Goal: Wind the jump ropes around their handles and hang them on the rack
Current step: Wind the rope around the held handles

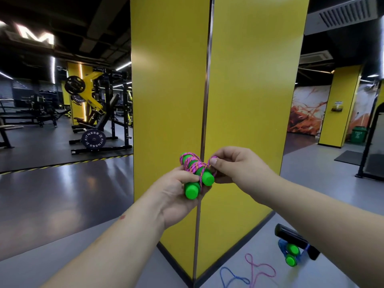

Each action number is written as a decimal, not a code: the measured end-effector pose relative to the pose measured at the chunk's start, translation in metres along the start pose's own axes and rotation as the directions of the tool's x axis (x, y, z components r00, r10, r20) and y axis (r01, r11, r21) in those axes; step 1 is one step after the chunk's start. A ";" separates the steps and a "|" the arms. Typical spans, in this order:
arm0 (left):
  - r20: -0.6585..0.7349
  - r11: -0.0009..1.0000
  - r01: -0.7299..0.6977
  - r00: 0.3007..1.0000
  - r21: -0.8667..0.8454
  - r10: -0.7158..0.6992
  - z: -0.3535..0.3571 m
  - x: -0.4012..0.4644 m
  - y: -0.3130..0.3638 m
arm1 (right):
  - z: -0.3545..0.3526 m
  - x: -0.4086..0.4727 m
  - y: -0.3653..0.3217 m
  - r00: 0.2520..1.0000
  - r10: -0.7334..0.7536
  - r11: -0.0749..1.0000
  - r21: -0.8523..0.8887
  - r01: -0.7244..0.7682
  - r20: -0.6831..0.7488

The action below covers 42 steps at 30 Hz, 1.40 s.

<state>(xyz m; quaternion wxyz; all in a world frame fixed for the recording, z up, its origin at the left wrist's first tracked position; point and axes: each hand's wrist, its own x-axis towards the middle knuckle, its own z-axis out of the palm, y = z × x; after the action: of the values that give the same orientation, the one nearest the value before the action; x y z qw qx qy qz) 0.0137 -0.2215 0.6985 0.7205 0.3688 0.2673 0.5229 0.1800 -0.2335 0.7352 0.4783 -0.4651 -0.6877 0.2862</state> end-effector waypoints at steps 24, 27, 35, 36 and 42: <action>-0.040 0.986 0.148 0.988 -0.081 -0.151 -0.003 -0.008 -0.008 | 0.001 -0.005 0.006 0.997 -0.076 0.983 -0.164 0.081 0.033; -0.111 0.990 0.111 0.987 -0.089 -0.121 -0.004 -0.008 -0.007 | -0.002 -0.005 0.005 0.990 -0.138 0.963 -0.230 0.137 0.012; -0.143 0.994 -0.063 0.987 0.087 0.075 -0.009 -0.005 -0.006 | -0.003 -0.005 -0.009 0.970 0.027 0.942 0.320 -0.105 0.240; -0.145 0.992 -0.089 0.984 0.093 0.102 -0.008 -0.005 -0.006 | -0.003 -0.007 -0.009 0.966 0.026 0.938 0.329 -0.114 0.258; -0.096 0.971 -0.095 0.988 0.219 0.118 -0.010 -0.012 -0.008 | -0.006 -0.004 -0.008 0.966 -0.011 0.999 0.047 -0.001 0.257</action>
<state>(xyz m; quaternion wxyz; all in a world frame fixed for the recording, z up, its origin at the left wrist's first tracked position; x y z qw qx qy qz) 0.0072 -0.2317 0.6861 0.6318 0.4291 0.3407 0.5484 0.1834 -0.2401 0.7425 0.3966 -0.4109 -0.7383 0.3589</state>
